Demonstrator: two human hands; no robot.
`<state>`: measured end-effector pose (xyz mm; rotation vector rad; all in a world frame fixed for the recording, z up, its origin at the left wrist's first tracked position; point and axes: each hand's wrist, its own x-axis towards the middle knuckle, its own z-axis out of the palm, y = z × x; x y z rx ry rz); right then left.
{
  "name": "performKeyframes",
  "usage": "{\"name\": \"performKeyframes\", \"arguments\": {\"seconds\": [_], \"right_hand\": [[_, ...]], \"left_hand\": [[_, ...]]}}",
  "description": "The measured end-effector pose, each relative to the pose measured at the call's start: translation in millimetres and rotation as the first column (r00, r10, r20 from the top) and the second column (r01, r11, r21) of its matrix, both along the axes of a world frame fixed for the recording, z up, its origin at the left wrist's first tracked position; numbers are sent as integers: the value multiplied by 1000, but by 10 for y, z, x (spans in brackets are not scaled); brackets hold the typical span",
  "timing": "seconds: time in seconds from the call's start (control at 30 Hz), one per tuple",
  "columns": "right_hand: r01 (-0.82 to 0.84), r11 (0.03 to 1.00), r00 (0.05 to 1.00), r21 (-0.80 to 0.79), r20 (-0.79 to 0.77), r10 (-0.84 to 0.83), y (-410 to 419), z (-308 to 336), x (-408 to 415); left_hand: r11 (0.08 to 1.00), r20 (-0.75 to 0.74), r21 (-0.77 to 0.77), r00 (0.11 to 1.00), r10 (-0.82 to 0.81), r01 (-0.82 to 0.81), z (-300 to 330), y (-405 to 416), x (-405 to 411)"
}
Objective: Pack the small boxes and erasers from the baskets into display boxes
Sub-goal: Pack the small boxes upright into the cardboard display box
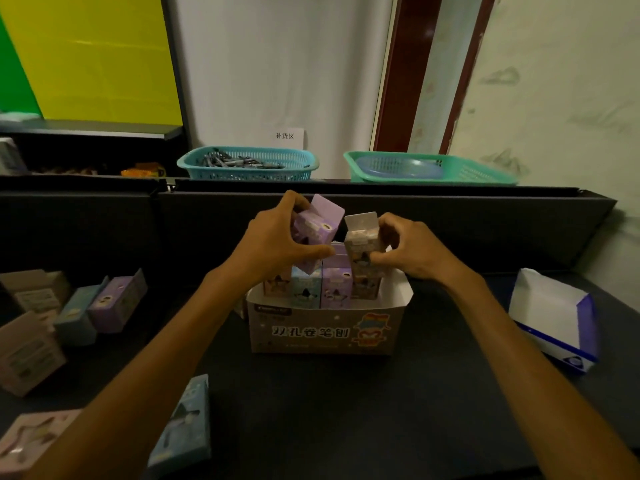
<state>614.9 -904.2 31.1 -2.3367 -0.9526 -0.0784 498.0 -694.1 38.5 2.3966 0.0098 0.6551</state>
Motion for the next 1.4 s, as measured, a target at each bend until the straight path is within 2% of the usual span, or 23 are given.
{"name": "performKeyframes", "arguments": {"seconds": [0.13, 0.33, 0.67, 0.9, 1.0, 1.2, 1.4], "right_hand": [[3, 998, 1000, -70, 7, -3, 11, -33, 29], [21, 982, 999, -190, -20, -25, -1, -70, 60], [158, 895, 981, -416, 173, -93, 47, -110, 95], [179, 797, 955, -576, 296, 0, 166, -62, 73], [162, 756, 934, -634, 345, 90, 228, -70, 76], [113, 784, 974, -611, 225, 35, 196, -123, 188], [128, 760, 953, -637, 292, 84, 240, -154, 190]], "left_hand": [[998, -31, 62, 999, 31, -30, -98, 41, 68], [997, -42, 54, 998, 50, -48, -183, 110, 108], [996, -47, -71, 997, -63, 59, -217, 169, 153], [991, -40, -110, 996, -83, 78, -207, 231, 111], [991, -41, -112, 996, -81, 76, -207, 254, 86], [994, -37, -85, 997, -74, 70, -196, 276, 46], [991, -28, -99, 995, -94, 91, -200, 255, 44]]}}
